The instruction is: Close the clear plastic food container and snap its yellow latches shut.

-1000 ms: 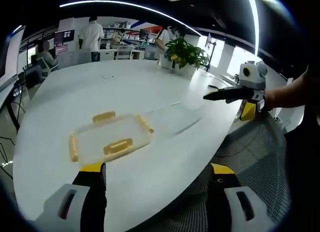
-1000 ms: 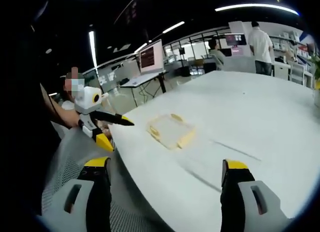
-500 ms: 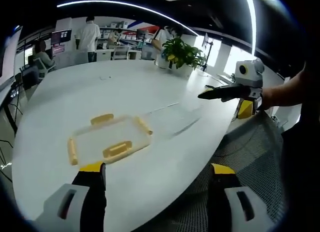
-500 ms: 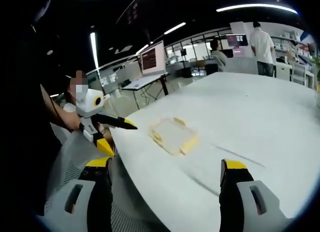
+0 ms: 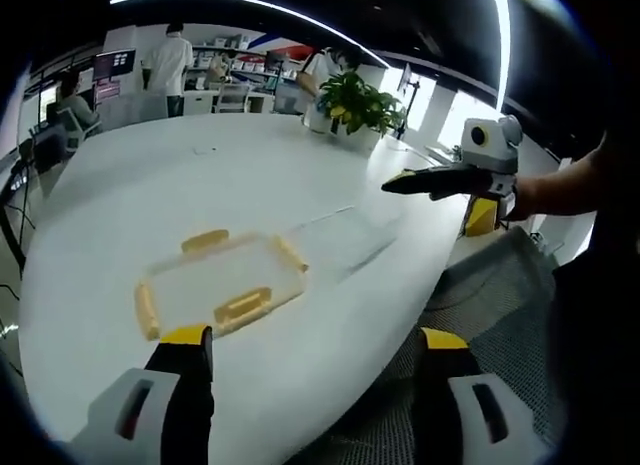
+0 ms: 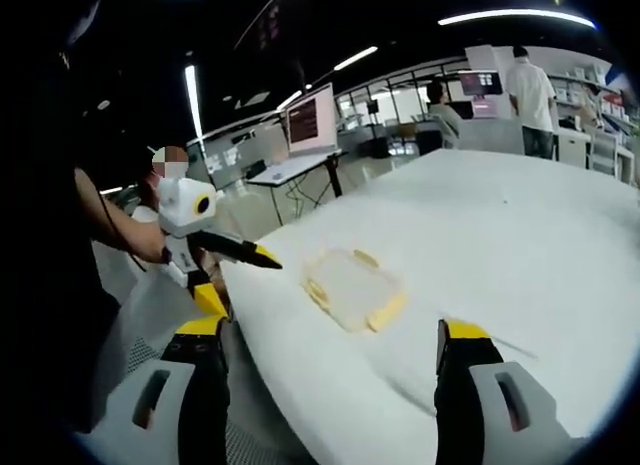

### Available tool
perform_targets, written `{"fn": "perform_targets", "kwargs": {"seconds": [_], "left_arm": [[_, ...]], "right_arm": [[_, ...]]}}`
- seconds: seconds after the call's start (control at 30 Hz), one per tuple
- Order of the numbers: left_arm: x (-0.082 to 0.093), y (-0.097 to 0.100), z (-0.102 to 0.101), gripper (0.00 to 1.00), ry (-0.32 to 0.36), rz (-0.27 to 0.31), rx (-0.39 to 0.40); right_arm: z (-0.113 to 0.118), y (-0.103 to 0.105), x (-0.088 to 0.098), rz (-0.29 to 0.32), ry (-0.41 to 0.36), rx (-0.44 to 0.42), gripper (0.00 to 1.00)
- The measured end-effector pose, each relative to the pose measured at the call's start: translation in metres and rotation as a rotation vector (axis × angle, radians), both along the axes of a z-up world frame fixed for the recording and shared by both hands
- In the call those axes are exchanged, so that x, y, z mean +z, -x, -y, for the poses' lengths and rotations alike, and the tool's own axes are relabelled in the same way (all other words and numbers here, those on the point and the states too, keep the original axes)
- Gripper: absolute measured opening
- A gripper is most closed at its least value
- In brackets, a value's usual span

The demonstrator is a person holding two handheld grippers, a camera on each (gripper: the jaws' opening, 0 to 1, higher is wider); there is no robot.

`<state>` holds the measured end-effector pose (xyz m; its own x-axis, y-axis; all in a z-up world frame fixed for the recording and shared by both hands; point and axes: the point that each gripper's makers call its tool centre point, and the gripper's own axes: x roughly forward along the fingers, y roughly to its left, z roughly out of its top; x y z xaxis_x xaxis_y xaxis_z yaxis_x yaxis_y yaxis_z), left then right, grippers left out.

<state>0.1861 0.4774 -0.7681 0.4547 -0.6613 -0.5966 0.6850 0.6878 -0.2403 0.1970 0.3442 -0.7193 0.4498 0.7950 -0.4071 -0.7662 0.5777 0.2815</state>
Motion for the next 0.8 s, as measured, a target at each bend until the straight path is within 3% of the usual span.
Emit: {"fn": "perform_targets", "kwargs": {"seconds": [0.3, 0.53, 0.8], "left_arm": [[0.004, -0.007, -0.007, 0.85, 0.001, 0.001, -0.018], [-0.001, -0.009, -0.015, 0.93, -0.044, -0.007, -0.069], [-0.003, -0.015, -0.022, 0.98, -0.056, -0.014, -0.083]], "right_arm": [[-0.016, -0.001, -0.002, 0.000, 0.005, 0.032, 0.84], [-0.023, -0.006, -0.003, 0.000, 0.016, 0.057, 0.84], [-0.026, -0.014, -0.003, 0.002, 0.018, 0.063, 0.90]]}}
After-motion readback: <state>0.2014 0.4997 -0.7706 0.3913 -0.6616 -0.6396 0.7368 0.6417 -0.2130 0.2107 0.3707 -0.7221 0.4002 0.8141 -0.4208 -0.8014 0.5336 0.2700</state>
